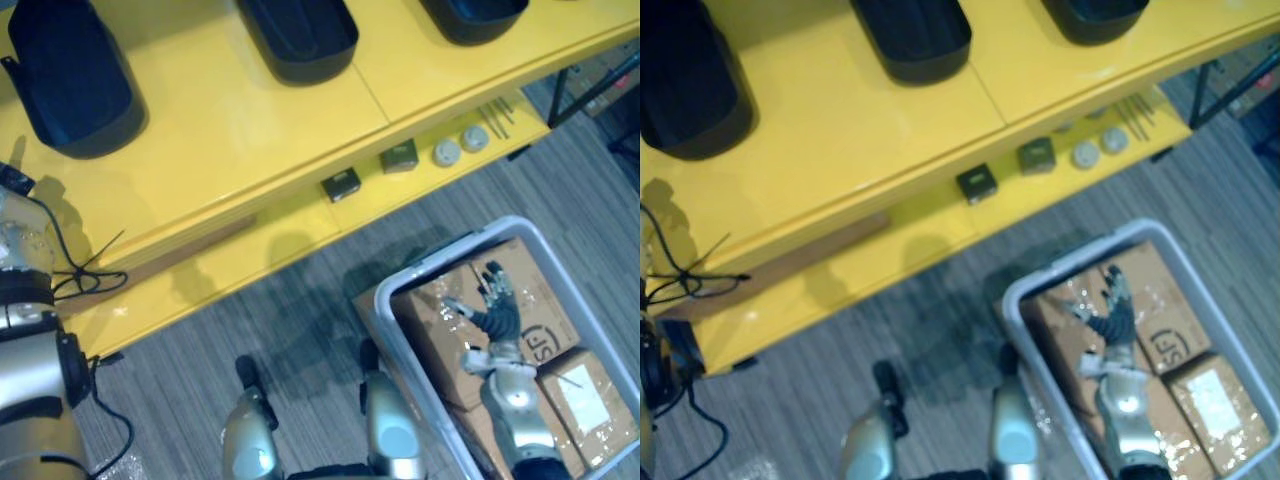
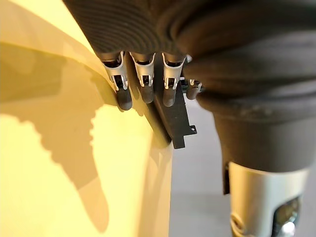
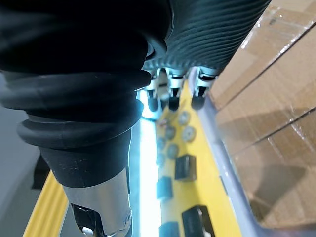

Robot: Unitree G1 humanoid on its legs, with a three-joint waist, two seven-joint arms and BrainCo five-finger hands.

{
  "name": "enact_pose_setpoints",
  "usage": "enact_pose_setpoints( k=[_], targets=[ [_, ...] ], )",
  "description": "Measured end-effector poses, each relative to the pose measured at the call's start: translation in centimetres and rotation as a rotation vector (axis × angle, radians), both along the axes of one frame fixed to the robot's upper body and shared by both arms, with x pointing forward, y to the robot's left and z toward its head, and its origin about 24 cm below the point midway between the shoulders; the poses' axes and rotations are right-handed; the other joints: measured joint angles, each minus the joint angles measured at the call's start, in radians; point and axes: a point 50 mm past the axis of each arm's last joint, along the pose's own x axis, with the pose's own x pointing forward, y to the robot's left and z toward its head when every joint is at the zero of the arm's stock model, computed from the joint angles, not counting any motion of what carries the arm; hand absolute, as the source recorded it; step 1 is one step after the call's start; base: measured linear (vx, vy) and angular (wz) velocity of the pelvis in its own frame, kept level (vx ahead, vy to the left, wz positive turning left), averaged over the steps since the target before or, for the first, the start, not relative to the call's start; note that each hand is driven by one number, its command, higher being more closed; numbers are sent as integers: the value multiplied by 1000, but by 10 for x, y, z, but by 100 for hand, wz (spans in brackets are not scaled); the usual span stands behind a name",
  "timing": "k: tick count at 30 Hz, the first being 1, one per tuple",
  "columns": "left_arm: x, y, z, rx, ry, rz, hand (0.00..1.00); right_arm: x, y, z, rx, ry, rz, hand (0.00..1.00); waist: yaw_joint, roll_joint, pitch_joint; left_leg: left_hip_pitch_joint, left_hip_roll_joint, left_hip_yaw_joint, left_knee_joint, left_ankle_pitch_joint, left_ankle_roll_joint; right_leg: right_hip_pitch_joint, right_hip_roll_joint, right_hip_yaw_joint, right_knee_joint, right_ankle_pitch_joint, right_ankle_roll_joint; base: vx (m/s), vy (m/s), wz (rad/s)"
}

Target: Walk over and take plastic housings, then place them on the shelf

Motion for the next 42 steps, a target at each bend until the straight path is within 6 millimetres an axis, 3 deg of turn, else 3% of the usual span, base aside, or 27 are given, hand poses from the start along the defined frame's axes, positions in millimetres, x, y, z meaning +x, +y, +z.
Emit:
enact_pose_setpoints(
  k=[11, 26, 30, 32, 36, 40, 42],
  targets=[
    [-10, 11, 11, 29, -10, 39, 0, 0, 2, 0, 1, -4, 6, 0, 11, -21, 11, 2, 1, -5, -1, 0, 0, -2, 0, -5, 18, -13, -2, 0, -1, 1],
    [-7, 9, 14, 82, -19, -41, 0, 0, 2, 0, 0, -10, 9, 0, 12, -21, 11, 4, 0, -6, -3, 0, 0, 1, -1, -6, 16, -13, -2, 0, 0, 0],
    [1, -9, 31, 275, -8, -155, 0, -1, 3, 1, 4, -14, 11, 0, 15, -21, 10, 6, -3, -12, -3, 1, 0, 8, -4, -10, 14, -13, -2, 0, 0, 4],
    [9, -32, 43, 401, -46, -268, 0, -3, 7, -2, 25, -13, 8, 0, 9, -21, 9, 23, -6, -27, -8, 1, 0, 44, -8, -31, -3, -12, -1, 4, 4, 15],
    [4, -58, 49, 541, -179, -376, 0, -5, 12, 2, 47, -41, 4, 0, 10, -15, -15, 44, -13, -27, -42, 4, -3, 69, -10, -35, -42, -1, 2, 13, 14, 4],
    [-11, -84, 12, 576, -233, -446, 0, -8, 17, 0, 63, -49, -15, 0, 12, 8, -90, 77, -27, -24, -83, 16, 1, 109, -17, -52, -95, 13, 7, 100, 23, 2],
    [-35, -89, -16, 546, -259, -459, 0, -19, 15, 0, 35, -49, -38, 0, 21, 41, -149, 117, -27, -28, -119, 16, 0, 149, -14, -68, -115, 13, 7, 125, 1, 9]
  ],
)
